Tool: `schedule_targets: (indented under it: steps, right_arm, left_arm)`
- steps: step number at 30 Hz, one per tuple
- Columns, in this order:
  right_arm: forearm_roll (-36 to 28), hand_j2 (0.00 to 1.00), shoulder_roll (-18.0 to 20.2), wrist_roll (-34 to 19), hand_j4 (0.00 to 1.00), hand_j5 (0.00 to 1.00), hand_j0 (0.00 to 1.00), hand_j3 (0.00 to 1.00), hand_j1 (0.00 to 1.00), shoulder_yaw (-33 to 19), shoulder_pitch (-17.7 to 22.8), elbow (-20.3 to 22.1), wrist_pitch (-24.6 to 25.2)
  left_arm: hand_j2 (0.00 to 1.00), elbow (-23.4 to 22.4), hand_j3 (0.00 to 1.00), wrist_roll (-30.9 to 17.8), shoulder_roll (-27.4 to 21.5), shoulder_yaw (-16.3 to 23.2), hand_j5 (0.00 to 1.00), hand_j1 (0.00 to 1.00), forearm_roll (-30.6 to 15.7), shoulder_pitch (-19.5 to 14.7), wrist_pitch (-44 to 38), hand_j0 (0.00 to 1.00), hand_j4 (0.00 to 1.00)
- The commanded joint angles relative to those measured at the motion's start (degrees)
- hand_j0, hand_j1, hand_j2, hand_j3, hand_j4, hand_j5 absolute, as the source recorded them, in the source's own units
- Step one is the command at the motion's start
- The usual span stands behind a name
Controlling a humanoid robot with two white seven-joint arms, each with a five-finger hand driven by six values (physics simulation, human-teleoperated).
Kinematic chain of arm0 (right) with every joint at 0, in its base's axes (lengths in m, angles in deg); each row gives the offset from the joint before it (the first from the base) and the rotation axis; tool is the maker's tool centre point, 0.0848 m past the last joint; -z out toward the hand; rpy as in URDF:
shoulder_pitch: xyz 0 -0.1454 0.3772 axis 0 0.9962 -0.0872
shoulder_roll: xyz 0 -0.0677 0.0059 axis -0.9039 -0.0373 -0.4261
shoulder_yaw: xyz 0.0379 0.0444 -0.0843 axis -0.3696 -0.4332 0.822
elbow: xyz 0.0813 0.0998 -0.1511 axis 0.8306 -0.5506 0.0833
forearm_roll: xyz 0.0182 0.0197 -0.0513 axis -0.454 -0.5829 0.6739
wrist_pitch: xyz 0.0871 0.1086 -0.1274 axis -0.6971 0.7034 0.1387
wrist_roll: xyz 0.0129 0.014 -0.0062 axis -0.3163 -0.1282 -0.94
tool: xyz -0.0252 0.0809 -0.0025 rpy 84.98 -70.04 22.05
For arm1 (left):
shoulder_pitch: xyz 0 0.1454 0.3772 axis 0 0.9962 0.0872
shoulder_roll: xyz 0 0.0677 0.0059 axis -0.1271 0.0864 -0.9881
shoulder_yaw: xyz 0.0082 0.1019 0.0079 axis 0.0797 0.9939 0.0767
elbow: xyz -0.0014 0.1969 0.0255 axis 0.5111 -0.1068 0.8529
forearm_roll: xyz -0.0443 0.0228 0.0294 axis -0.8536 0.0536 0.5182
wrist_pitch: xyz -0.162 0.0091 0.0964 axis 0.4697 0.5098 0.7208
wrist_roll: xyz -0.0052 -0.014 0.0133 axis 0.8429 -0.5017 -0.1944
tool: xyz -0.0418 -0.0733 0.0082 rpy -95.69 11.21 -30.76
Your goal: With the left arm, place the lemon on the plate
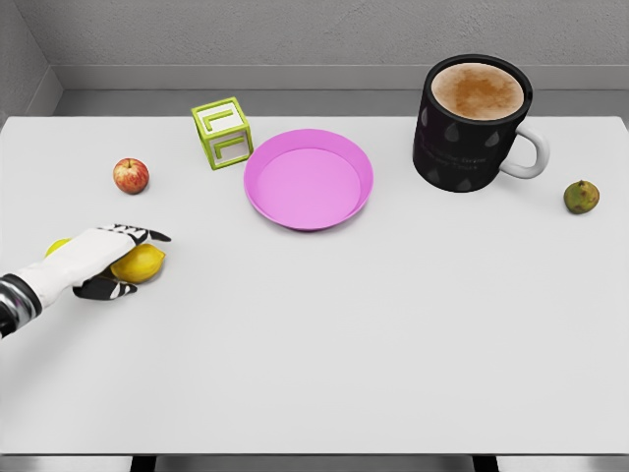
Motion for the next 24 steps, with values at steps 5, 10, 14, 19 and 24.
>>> schedule_targets:
  steps: [5,10,14,19,24]
  right_arm:
    - [0.01,1.00,0.00,0.00,1.00,1.00,1.00,1.00,1.00,-0.02,0.00,-0.02,0.00]
    - [0.01,1.00,0.00,0.00,1.00,1.00,1.00,1.00,1.00,-0.02,0.00,-0.02,0.00]
    - [0.01,1.00,0.00,0.00,1.00,1.00,1.00,1.00,1.00,-0.02,0.00,-0.02,0.00]
    - [0.01,1.00,0.00,0.00,1.00,1.00,1.00,1.00,1.00,-0.02,0.00,-0.02,0.00]
    - [0.01,1.00,0.00,0.00,1.00,1.00,1.00,1.00,1.00,-0.02,0.00,-0.02,0.00]
  left_arm:
    - [0.73,-0.19,0.73,-0.66,0.02,0.49,0.73,0.73,-0.14,0.00,-1.54,0.73,0.73]
    - [0.67,-0.02,0.67,-0.66,0.02,0.49,0.67,0.67,-0.49,0.00,-1.54,0.67,0.67]
    - [0.64,0.07,0.64,-0.66,0.02,0.49,0.64,0.64,-0.49,0.00,-1.54,0.64,0.64]
    - [0.56,0.25,0.56,-0.66,0.02,0.49,0.56,0.56,-0.58,0.09,-1.02,0.56,0.56]
    - [0.54,0.51,0.54,-0.57,0.02,0.40,0.54,0.54,-1.19,0.00,0.74,0.54,0.54]
